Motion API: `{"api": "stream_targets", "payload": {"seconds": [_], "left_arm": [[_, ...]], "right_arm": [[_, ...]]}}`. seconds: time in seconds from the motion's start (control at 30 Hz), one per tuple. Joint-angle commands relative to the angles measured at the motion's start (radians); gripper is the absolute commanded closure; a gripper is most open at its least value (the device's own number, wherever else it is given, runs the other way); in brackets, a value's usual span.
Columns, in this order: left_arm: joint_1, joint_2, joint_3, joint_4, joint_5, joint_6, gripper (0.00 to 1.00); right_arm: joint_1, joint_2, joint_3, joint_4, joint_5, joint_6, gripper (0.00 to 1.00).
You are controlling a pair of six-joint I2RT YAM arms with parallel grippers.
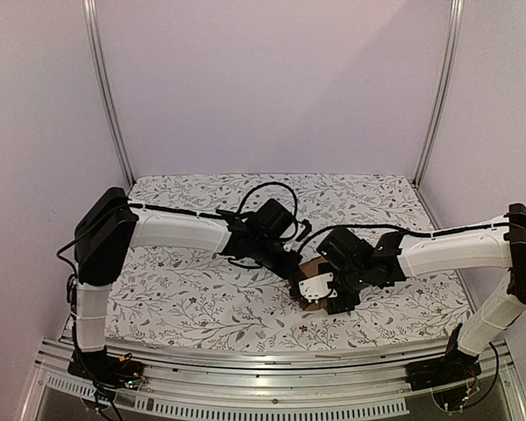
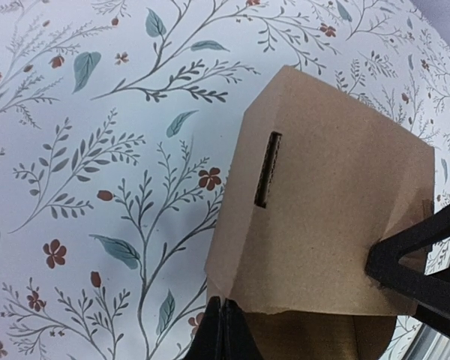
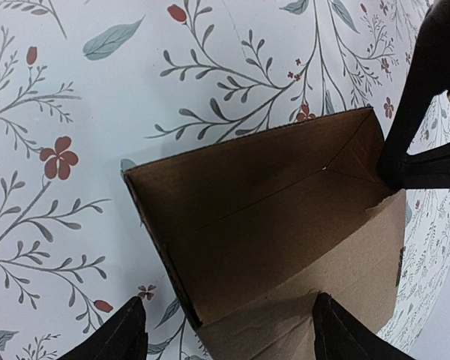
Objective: Fold the paper box
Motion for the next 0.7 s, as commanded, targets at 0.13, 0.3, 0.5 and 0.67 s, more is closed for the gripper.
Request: {"api": "stream_targets", "payload": {"seconds": [0.13,0.3,0.5,0.67], "left_arm": [[-0.015,0.001,0.099,-0.047,0.104,0.113,0.95],[-0.014,-0.175,-0.046,-0.057,0.007,0.152,0.81],[-0.015,-0.503,-0.456,0.109,-0.087,0.022,0.71],[-0.017,-0.544,-0.721,0.328,-0.124,-0.16,0.73]], "right_arm": [[0.029,0.075,-0.027,-0.05,-0.077,0.005,0.26],[0.016,0.075,-0.021,-0.05,-0.073,0.019,0.26],[0.013,0.064,-0.017,-0.046,-0.062,0.024,0.25],[0.013,0.043,-0.001,-0.053,-0.036,0.043,0.23]]}}
